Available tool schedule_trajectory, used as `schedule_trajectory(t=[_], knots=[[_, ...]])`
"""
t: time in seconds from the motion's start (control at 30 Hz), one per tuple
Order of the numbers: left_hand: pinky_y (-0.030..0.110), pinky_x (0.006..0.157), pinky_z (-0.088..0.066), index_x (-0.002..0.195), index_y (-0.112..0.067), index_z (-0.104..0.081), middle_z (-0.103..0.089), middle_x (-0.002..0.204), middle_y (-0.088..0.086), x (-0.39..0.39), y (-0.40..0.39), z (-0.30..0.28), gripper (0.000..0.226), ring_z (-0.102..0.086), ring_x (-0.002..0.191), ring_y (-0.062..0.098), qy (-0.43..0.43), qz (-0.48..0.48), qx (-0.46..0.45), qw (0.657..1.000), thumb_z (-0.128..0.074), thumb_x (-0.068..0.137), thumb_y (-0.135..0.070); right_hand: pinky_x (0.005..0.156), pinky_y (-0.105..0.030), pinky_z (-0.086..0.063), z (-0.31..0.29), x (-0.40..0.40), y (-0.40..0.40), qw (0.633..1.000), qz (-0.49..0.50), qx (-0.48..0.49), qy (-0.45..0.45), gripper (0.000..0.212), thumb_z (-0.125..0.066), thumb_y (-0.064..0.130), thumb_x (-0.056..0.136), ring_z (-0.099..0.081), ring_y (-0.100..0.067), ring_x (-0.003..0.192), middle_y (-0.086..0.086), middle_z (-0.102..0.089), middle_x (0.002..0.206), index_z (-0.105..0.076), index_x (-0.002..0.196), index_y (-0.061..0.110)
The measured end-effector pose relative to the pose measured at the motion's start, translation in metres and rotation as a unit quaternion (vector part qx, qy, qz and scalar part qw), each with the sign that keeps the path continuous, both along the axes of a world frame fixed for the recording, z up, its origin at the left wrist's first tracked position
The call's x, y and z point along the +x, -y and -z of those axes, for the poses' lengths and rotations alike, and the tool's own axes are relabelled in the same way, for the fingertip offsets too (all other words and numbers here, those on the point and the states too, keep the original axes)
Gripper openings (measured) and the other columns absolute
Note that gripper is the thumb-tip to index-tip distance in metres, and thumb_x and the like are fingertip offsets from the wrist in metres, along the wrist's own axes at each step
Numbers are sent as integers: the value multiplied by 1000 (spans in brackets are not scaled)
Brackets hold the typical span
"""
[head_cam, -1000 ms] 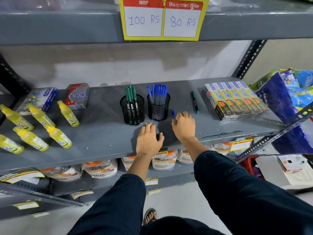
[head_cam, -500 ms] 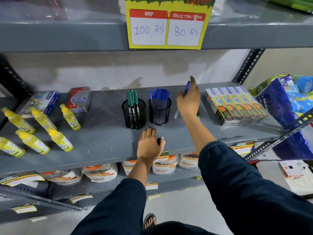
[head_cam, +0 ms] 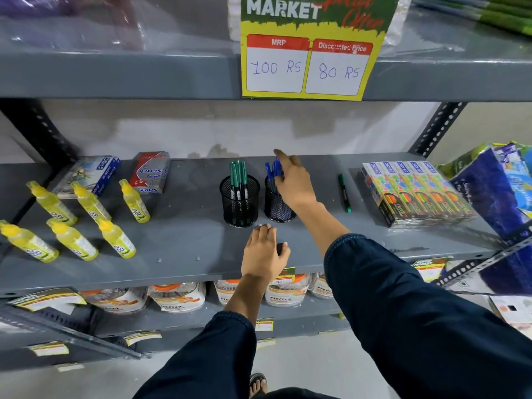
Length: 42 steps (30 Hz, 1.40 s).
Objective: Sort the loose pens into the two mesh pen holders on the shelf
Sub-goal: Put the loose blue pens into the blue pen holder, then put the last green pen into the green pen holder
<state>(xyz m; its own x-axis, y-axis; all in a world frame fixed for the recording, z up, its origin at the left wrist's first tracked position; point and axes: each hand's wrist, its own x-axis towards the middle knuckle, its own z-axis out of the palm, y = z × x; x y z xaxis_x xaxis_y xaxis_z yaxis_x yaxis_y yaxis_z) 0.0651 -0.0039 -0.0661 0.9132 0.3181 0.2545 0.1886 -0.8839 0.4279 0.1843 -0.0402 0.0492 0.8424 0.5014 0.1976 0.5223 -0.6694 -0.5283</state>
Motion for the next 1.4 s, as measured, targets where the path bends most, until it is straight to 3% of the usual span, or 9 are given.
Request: schedule_trajectory(t=[0.17,0.37,0.47,0.6,0.73,1.0,1.17,1.3,1.4], knots=[[38,74,-54,95,3,-60,-66,92,20,0,0,-1,39,-62,87,35,2,2,20,1000,-74,66,-19,107,-41,-41,7,7,1,999,-14,-31,15,53,-52,6,92,-44,-35,121,-18,-38,135,-34,141,10],[41,80,-51,100,4,-58,-64,100,21,1,0,1,38,-59,95,36,14,-4,13,1000,-69,73,-20,113,-47,-25,8,8,-12,980,-43,-124,151,48,-49,23,95,-24,-36,139,-17,-30,149,-36,140,18],[41,82,-50,102,4,-57,-63,103,21,0,0,0,38,-57,98,36,13,-4,10,1000,-67,75,-21,119,-50,-7,12,10,-15,969,-73,-161,173,42,-44,22,97,-6,-34,146,-15,-19,156,-40,138,21],[41,80,-51,101,4,-58,-64,101,21,0,1,1,38,-58,96,36,6,-4,6,1000,-69,73,-20,119,-54,-1,13,11,-11,967,-55,-183,168,38,-42,24,97,-3,-33,147,-13,-23,155,-45,135,19],[39,78,-53,98,4,-59,-65,96,20,0,1,1,38,-60,92,36,-3,-1,18,1000,-72,69,-19,118,-57,-2,14,11,-4,971,-24,-185,152,37,-37,23,98,-6,-30,147,-8,-30,153,-45,133,12],[39,76,-53,99,4,-59,-66,95,21,0,0,2,39,-61,89,36,2,4,22,1000,-72,69,-19,119,-53,-4,11,10,4,984,-28,-129,121,42,-36,26,99,-4,-31,147,-13,-17,157,-36,141,18],[40,79,-50,100,0,-57,-62,98,19,-1,-1,0,43,-57,93,34,20,4,9,1000,-42,78,-33,119,-46,-20,17,20,33,990,119,0,72,46,-36,25,99,-20,-32,144,-16,-28,153,-32,143,10],[43,92,-43,114,-2,-53,-58,117,17,0,-2,4,43,-49,110,33,0,12,6,1000,-46,84,-33,121,-47,-9,58,25,78,968,194,-136,-87,57,-30,30,100,-2,-30,147,-13,-3,160,-10,148,6],[42,95,-42,119,-2,-52,-56,122,18,2,-1,5,46,-47,114,32,-16,-2,17,1000,-47,85,-34,121,-49,-3,80,24,104,953,179,-206,-132,61,-26,32,101,6,-27,147,-11,7,160,-2,147,2]])
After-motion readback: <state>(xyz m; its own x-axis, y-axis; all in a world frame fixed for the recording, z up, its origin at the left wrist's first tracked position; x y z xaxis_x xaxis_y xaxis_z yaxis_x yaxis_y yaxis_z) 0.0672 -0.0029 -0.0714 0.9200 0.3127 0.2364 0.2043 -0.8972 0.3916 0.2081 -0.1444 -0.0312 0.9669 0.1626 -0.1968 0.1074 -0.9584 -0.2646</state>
